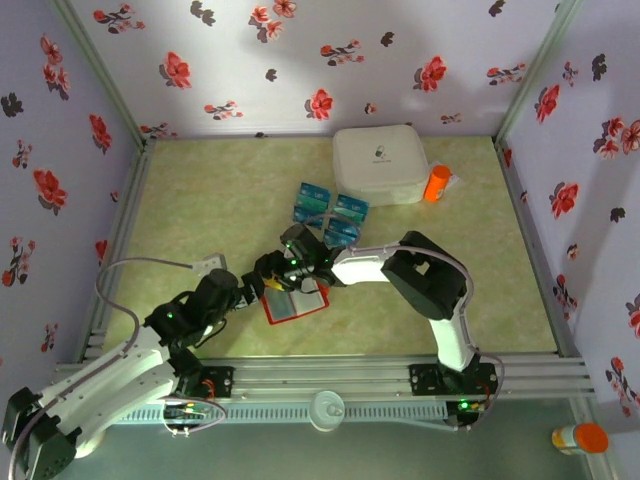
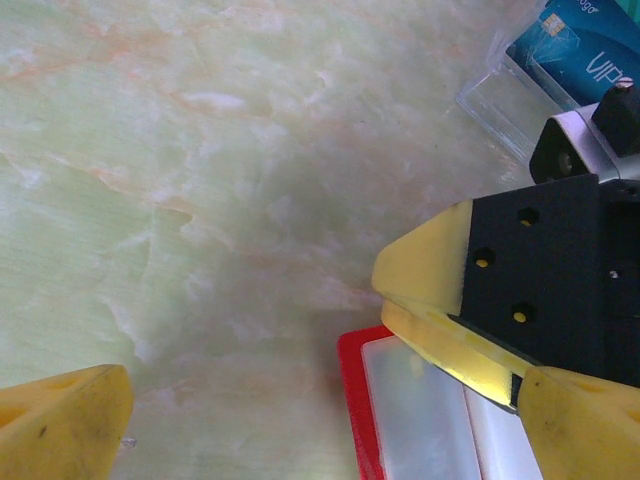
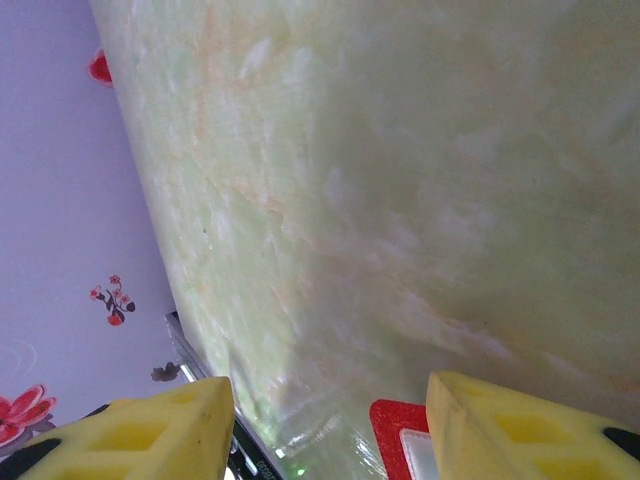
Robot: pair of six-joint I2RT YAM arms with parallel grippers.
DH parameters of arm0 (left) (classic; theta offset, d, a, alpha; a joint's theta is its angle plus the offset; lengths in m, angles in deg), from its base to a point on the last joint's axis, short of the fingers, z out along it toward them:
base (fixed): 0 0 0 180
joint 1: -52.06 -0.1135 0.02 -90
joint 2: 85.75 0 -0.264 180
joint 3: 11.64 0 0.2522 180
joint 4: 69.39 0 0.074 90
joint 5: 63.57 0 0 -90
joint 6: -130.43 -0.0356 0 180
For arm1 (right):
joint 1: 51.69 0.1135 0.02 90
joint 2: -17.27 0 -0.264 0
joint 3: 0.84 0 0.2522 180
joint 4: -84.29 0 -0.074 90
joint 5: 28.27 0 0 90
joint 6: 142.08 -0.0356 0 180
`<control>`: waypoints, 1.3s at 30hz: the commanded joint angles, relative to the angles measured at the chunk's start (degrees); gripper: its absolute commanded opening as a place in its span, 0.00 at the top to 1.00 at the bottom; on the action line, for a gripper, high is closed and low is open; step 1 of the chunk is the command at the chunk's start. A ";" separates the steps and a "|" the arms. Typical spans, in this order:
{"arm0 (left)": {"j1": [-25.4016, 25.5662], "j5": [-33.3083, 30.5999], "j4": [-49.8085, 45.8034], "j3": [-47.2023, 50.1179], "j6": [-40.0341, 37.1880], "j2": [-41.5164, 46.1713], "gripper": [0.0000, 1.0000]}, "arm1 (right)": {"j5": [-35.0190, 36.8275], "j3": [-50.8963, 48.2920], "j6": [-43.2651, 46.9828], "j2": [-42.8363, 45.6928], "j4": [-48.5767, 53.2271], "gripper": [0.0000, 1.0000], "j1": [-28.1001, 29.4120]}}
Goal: Put the credit cards into the card holder
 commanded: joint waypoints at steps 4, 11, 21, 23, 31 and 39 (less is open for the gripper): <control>-0.48 -1.28 -1.46 -1.05 0.04 0.46 0.00 | -1.05 2.83 2.51 1.76 0.15 0.46 -1.00; -0.48 -0.46 -0.61 -1.73 0.30 -0.81 0.00 | 0.15 3.82 10.65 8.67 10.25 0.46 -4.28; -0.52 2.60 4.18 -5.64 -1.79 -8.95 0.00 | 13.41 -1.74 28.06 20.49 34.02 0.46 -9.30; -0.43 3.36 5.06 -7.02 -2.70 -11.07 0.00 | 16.75 -1.78 31.51 21.32 38.78 0.46 -9.31; 1.54 4.32 5.23 -14.98 -6.78 -23.57 0.00 | 18.56 -4.54 34.65 19.40 40.87 0.46 -9.52; 4.73 3.99 1.80 -19.03 -7.91 -35.66 0.00 | 15.84 -5.35 32.76 16.28 36.92 0.47 -9.59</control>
